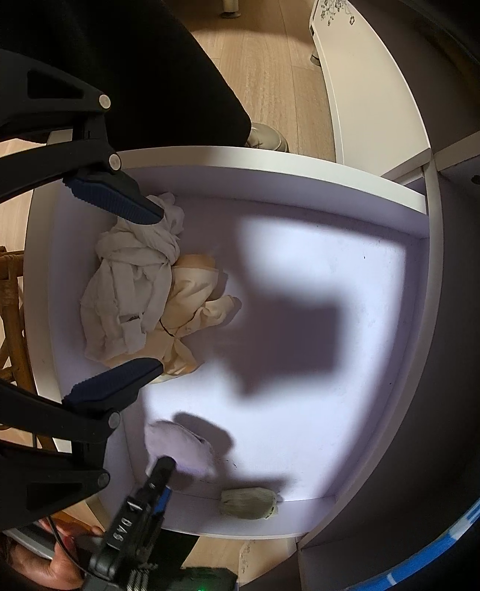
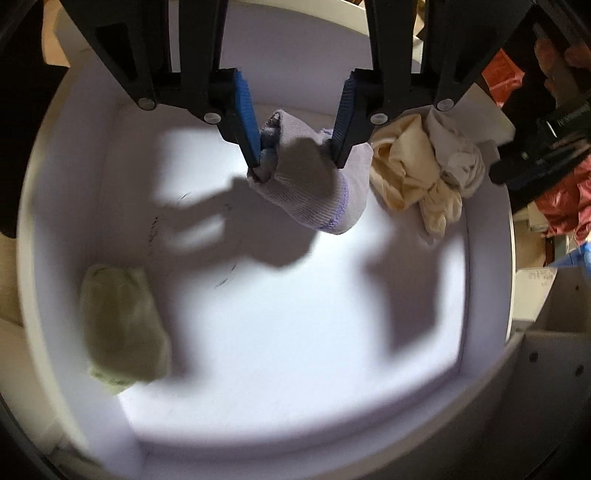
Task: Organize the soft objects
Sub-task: 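Grasp the white-lavender sock with the right tool, then lift the white-lavender sock out of the drawer with the right tool toward the tray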
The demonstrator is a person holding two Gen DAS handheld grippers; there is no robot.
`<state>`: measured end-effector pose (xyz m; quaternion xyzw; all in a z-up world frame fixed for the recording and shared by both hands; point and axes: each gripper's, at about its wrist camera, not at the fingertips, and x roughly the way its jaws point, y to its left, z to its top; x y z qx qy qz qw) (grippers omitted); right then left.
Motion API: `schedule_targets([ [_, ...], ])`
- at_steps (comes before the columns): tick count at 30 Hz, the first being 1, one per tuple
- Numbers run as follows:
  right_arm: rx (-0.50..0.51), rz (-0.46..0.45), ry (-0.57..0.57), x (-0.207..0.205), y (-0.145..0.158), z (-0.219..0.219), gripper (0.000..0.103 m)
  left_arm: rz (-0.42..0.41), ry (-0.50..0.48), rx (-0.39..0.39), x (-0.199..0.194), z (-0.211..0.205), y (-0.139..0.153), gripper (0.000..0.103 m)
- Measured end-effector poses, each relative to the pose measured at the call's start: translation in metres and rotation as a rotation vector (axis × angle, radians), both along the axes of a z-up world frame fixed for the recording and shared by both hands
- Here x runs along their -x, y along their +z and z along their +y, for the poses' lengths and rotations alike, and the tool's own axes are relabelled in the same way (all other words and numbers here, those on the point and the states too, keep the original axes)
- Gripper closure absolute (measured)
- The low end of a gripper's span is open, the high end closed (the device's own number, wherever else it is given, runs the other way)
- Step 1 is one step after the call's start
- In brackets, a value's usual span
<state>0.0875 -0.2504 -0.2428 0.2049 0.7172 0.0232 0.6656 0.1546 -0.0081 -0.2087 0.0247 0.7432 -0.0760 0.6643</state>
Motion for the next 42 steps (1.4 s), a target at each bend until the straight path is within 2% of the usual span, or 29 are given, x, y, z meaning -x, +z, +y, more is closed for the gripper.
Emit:
schedule_targets([
  [1,0.007,-0.009,-0.013,-0.001,0.001,-0.002,0.056,0.001,-0.003,0.000,0.001,0.000,0.000,0.027],
  [3,0.011,-0.003,-0.027,-0.003,0.001,-0.005,0.054,0.000,-0.006,0.001,0.000,-0.001,0.000,0.027],
  [5,0.003,0.002,-0.044,-0.005,0.000,-0.005,0.031,-0.002,-0.005,0.004,0.000,-0.001,0.000,0.027],
  [8,0.037,0.004,-0.030,-0.011,-0.008,0.003,0.015,0.000,0.002,0.002,0.001,0.001,0.000,0.027],
  [13,0.150,0.025,0.050,-0.024,-0.025,0.018,0.012,0.005,0.004,0.000,0.000,0.003,0.000,0.027],
  [15,0.149,0.045,0.081,-0.025,-0.033,0.023,0.015,0.009,0.003,-0.005,0.000,0.003,-0.001,0.027],
  [17,0.144,0.054,0.099,-0.024,-0.038,0.029,0.021,0.014,-0.002,-0.008,0.000,0.002,-0.002,0.027],
  [21,0.129,0.038,0.110,-0.021,-0.030,0.025,0.031,0.016,-0.014,-0.004,-0.001,-0.001,-0.002,0.027],
  [23,0.107,0.028,0.087,-0.018,-0.025,0.020,0.048,0.017,-0.021,-0.002,0.000,-0.003,-0.003,0.027],
  [24,0.083,0.025,0.070,-0.017,-0.023,0.016,0.050,0.016,-0.024,-0.002,0.000,-0.004,-0.002,0.027],
  [25,0.069,0.023,0.057,-0.016,-0.020,0.013,0.060,0.016,-0.023,-0.003,0.001,-0.005,-0.003,0.027],
  [26,0.058,0.018,0.051,-0.015,-0.018,0.011,0.063,0.015,-0.022,-0.003,0.000,-0.004,-0.002,0.027],
  [33,0.038,-0.002,0.006,-0.011,-0.012,0.014,0.063,0.011,-0.002,-0.001,0.002,0.000,-0.002,0.027],
  [42,-0.050,-0.104,-0.039,0.011,0.056,-0.017,0.063,0.020,-0.022,0.002,0.002,-0.003,-0.003,0.027],
])
